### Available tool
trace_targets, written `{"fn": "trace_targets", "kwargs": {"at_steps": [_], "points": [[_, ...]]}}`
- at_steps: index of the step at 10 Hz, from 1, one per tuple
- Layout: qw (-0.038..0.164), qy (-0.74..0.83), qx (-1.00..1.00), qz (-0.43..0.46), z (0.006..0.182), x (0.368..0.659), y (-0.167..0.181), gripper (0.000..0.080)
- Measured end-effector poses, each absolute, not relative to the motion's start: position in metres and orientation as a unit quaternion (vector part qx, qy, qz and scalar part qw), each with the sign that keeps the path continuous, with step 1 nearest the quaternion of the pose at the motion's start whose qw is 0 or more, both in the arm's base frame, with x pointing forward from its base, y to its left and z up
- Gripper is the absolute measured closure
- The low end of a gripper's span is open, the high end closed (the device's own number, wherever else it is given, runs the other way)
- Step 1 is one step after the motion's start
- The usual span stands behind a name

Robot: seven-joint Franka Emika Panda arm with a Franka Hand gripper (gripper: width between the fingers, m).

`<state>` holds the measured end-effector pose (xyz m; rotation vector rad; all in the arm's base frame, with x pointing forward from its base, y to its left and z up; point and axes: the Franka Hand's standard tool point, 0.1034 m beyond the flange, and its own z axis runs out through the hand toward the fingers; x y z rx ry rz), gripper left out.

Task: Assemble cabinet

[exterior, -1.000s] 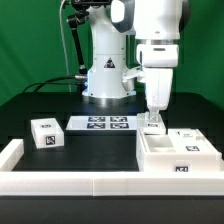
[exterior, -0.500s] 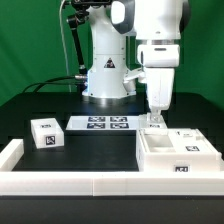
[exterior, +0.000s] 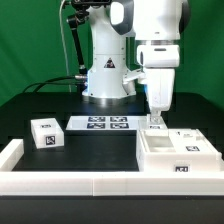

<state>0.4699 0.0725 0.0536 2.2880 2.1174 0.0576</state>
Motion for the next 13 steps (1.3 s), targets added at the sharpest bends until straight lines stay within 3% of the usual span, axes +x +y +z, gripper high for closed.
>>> {"fn": "trace_targets", "kwargs": {"at_steps": [13], "points": [[0.008, 0.667, 0.745, -0.007, 0.056, 0.505, 0.072, 0.0729]]}}
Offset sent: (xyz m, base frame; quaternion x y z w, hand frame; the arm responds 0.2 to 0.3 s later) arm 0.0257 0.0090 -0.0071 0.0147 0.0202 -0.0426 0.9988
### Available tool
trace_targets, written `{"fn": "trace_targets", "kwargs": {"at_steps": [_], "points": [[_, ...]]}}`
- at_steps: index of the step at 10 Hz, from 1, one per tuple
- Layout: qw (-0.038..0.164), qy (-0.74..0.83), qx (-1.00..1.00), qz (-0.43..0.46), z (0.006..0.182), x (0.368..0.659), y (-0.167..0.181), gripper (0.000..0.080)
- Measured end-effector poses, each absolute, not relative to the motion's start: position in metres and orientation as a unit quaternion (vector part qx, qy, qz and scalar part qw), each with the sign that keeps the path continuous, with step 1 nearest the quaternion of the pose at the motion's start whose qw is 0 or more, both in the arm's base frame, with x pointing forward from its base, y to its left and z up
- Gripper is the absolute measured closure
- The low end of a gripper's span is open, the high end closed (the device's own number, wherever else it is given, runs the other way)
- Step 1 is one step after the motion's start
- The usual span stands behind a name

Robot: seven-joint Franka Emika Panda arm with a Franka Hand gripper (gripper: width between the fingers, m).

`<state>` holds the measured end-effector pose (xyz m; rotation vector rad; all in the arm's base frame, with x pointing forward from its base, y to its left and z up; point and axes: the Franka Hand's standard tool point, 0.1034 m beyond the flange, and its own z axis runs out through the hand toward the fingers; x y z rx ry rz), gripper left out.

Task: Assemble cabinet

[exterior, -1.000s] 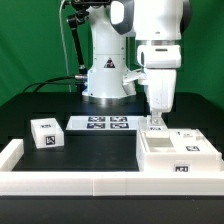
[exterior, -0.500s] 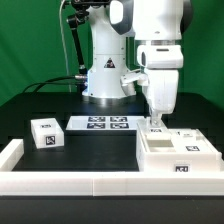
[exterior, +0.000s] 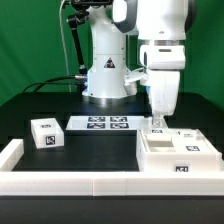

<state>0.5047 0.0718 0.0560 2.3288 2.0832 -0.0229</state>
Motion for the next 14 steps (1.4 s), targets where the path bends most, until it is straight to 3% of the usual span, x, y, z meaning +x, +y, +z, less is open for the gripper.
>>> {"fn": "trace_targets", "kwargs": {"at_steps": [14], "points": [[0.017, 0.711, 0.703, 0.009, 0.057, 0.578, 0.064, 0.0729]]}}
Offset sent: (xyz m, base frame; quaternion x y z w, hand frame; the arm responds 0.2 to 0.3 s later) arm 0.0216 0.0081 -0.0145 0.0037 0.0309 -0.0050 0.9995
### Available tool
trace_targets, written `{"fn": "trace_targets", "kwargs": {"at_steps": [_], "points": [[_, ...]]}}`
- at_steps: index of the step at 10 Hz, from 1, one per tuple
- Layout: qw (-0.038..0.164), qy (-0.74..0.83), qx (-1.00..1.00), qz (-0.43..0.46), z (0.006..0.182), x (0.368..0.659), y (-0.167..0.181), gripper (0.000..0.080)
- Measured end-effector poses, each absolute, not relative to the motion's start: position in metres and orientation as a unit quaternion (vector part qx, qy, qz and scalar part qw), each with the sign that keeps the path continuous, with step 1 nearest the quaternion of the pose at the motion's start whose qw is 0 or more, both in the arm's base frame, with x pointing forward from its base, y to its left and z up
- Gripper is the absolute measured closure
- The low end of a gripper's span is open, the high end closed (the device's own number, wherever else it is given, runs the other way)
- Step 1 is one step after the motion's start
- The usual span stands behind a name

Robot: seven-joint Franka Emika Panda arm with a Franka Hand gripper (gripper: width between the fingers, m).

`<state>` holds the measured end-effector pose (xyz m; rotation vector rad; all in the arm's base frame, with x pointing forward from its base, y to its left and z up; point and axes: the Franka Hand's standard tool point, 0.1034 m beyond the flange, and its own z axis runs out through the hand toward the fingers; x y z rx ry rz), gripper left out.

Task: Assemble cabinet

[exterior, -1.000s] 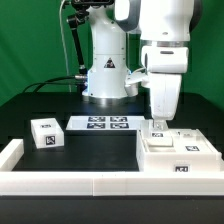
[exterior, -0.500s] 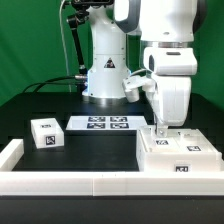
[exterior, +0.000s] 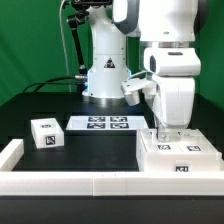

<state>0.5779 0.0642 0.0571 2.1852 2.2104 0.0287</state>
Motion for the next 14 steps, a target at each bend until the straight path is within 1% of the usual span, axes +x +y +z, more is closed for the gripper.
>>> {"fn": "trace_targets", "kwargs": {"at_steps": [4, 6, 7, 8, 9, 10, 11, 12, 13, 14], "points": [[0.017, 0.710, 0.704, 0.009, 0.058, 0.578, 0.065, 0.0729], [0.026, 0.715, 0.698, 0.013, 0.064, 0.569, 0.068, 0.0728], [0.028, 0.715, 0.698, 0.015, 0.066, 0.564, 0.069, 0.0499], [0.030, 0.710, 0.703, 0.014, 0.072, 0.558, 0.068, 0.0339], [0.034, 0.702, 0.711, 0.017, 0.077, 0.553, 0.067, 0.0339], [0.041, 0.691, 0.722, 0.025, 0.083, 0.547, 0.063, 0.0162], [0.048, 0.658, 0.751, 0.036, 0.091, 0.539, 0.059, 0.0162], [0.052, 0.626, 0.776, 0.048, 0.096, 0.526, 0.056, 0.0036], [0.054, 0.603, 0.794, 0.056, 0.099, 0.514, 0.056, 0.0011], [0.053, 0.567, 0.819, 0.069, 0.102, 0.501, 0.059, 0.0011]]}}
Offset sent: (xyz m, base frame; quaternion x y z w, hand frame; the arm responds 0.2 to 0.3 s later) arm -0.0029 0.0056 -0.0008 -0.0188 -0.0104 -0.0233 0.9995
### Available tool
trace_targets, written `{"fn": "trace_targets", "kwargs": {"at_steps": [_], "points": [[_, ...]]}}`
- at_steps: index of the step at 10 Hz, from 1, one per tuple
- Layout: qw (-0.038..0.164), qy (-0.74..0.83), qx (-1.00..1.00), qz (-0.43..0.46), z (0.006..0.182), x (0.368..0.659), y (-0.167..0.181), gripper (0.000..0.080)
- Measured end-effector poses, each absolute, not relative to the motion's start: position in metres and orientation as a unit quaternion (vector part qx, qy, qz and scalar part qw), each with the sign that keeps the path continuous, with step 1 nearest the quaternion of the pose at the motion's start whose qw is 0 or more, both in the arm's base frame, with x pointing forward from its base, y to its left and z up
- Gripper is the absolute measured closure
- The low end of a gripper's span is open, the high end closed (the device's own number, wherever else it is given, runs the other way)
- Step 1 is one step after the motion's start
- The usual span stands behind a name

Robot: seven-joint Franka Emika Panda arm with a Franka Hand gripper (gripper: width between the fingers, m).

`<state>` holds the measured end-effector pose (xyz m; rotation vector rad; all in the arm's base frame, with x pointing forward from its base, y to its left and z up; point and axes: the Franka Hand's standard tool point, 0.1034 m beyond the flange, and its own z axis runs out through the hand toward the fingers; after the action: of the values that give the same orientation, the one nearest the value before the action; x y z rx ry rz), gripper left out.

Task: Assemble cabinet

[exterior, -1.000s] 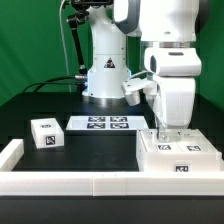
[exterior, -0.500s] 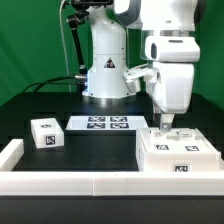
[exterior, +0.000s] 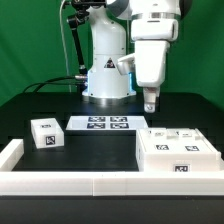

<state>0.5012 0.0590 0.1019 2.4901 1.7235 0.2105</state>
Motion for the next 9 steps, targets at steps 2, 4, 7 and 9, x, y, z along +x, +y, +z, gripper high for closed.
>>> {"fn": "trace_targets", "kwargs": {"at_steps": [2, 4, 7, 9], "points": [[0.050, 0.550, 0.830, 0.078, 0.102, 0.480, 0.064, 0.0001], [0.050, 0.558, 0.824, 0.079, 0.100, 0.478, 0.062, 0.0002], [0.049, 0.551, 0.829, 0.079, 0.099, 0.478, 0.062, 0.0002], [0.042, 0.477, 0.871, 0.115, 0.099, 0.471, 0.060, 0.0002]]}}
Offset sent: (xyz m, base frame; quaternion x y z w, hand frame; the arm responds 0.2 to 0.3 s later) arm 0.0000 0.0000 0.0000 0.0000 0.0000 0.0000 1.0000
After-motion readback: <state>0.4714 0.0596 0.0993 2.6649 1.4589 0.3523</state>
